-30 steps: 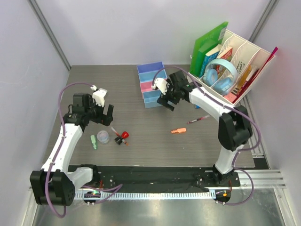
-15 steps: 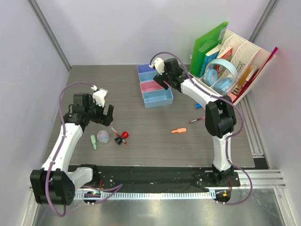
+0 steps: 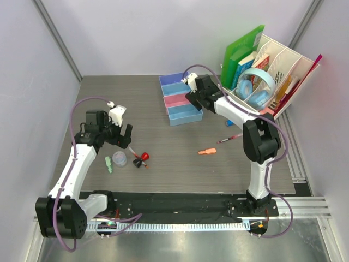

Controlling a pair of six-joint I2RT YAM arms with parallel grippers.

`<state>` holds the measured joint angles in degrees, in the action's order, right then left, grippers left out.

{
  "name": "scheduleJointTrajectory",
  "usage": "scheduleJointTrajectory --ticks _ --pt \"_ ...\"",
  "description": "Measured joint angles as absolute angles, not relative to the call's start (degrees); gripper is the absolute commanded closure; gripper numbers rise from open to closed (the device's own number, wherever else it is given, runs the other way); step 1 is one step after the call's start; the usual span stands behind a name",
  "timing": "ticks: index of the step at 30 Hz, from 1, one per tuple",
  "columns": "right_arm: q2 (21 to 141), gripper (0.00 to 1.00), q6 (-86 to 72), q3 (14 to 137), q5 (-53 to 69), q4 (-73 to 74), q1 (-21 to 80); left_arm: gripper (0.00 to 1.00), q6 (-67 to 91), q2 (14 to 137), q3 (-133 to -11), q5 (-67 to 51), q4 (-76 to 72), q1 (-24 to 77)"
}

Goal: Sort the stationery into containers
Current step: Move the storage box to the center of the board.

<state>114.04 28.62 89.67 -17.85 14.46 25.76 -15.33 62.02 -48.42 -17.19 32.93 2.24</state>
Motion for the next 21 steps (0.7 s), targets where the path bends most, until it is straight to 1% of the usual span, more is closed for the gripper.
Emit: scheduleJointTrajectory --ticks 7,14,15,18,19,21 --pt "108.36 0.07 27.38 83.40 -20.64 10.46 24.23 0.00 -15.49 62.02 -47.97 -18.06 32.84 2.24" --pt "107.79 0.08 27.42 80.88 -22.06 8.88 23.99 0.00 -15.49 62.13 -47.40 -18.24 32.84 2.24" --pt "108.05 0.09 27.33 80.71 -21.87 8.84 24.01 0.00 -15.49 62.13 -47.40 -18.26 32.84 2.24" --pt "109.45 0.18 26.94 80.68 -21.43 8.71 24.18 0.00 -15.49 62.15 -47.40 -18.26 32.84 2.24" --pt "110.00 0.25 26.81 80.66 -21.28 8.71 24.32 0.00 -15.49 62.19 -47.40 -18.26 32.84 2.24" --pt "111.28 0.29 26.74 80.64 -20.78 8.82 25.04 0.00 -15.51 62.28 -47.40 -18.24 32.84 2.24"
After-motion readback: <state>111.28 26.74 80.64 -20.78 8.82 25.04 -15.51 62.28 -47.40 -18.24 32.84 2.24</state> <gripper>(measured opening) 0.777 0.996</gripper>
